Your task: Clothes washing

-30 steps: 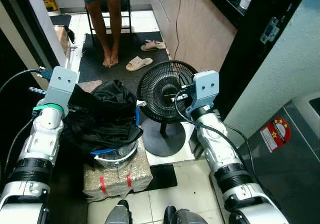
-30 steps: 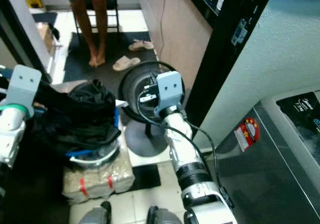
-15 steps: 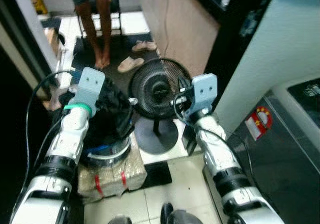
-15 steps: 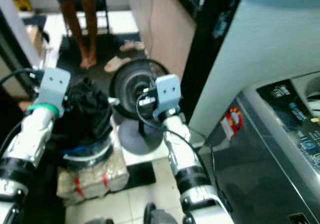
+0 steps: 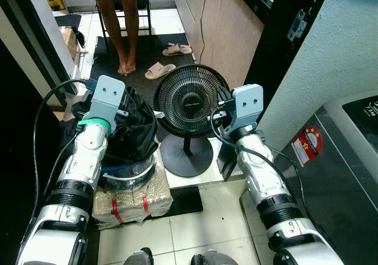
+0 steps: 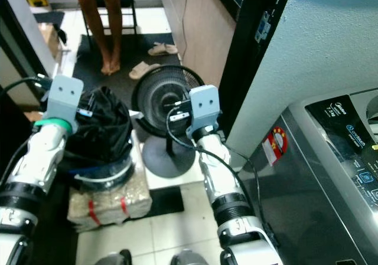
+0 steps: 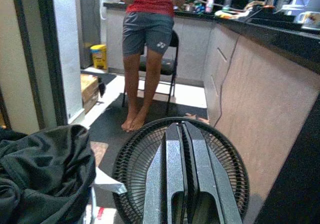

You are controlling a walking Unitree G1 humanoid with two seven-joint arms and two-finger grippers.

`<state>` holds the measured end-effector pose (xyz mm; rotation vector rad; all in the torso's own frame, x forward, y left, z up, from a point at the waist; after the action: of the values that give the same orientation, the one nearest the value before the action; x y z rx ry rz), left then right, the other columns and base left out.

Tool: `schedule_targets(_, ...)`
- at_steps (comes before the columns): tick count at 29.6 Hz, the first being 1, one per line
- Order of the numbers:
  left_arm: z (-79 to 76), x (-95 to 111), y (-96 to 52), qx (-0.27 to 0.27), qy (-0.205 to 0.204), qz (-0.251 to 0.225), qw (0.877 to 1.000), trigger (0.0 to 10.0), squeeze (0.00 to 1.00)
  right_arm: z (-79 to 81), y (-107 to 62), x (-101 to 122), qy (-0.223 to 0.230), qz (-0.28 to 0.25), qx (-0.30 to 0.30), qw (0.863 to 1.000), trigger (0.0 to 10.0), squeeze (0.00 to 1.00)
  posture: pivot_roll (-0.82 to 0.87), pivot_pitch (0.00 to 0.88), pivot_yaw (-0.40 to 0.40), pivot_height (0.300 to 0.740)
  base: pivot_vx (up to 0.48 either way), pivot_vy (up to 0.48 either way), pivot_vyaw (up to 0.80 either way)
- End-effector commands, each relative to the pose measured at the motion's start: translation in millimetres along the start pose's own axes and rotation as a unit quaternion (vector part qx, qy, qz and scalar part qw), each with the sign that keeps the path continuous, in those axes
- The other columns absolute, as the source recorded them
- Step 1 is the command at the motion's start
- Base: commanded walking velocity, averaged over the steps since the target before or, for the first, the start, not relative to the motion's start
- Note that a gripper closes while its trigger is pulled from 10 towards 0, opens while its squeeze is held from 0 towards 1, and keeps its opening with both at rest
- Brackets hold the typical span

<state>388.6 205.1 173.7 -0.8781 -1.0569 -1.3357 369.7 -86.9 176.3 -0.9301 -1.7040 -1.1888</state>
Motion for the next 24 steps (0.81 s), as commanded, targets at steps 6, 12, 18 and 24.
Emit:
schedule_targets(6,1.1,1,2.4,0.013,-0.004,-0.005,1.000,10.0,0.00,5.5,-2.4,-3,0.009,0.007,0.011,1.000,10.0,0.00,-0.01,0.070,0.003,0.740,0.246,0.000,0.00)
schedule_targets(12,-0.4,2,2.3,0.013,-0.004,-0.011,1.000,10.0,0.00,14.1,-3.4,-2,-0.010,0.006,0.034,0.999,10.0,0.00,-0.01,0.072,0.004,0.740,0.480,0.000,0.77)
schedule_targets(18,-2.4,2,1.6,0.010,-0.004,-0.013,1.000,10.0,0.00,11.1,-2.6,-3,-0.011,0.009,0.029,0.999,10.0,0.00,-0.01,0.071,0.004,0.740,0.480,0.000,0.73)
schedule_targets(24,-3.1,2,2.0,0.010,-0.006,-0.014,1.000,10.0,0.00,9.3,-2.6,-3,-0.005,0.009,0.020,1.000,10.0,0.00,-0.01,0.069,0.004,0.740,0.480,0.000,0.00)
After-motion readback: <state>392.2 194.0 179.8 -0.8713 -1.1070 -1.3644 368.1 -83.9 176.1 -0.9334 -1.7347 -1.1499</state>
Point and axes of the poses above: a point about 5 cm out from each wrist's last joint towards the gripper, its own y axis pointing out of the wrist towards the gripper, its own x axis along the axis of the wrist's last joint, z = x × y, the point moved 2 cm from there along y, pointing out of the wrist towards the gripper, and after that the axes turned 6 degrees about -y, right-handed, at the moved point
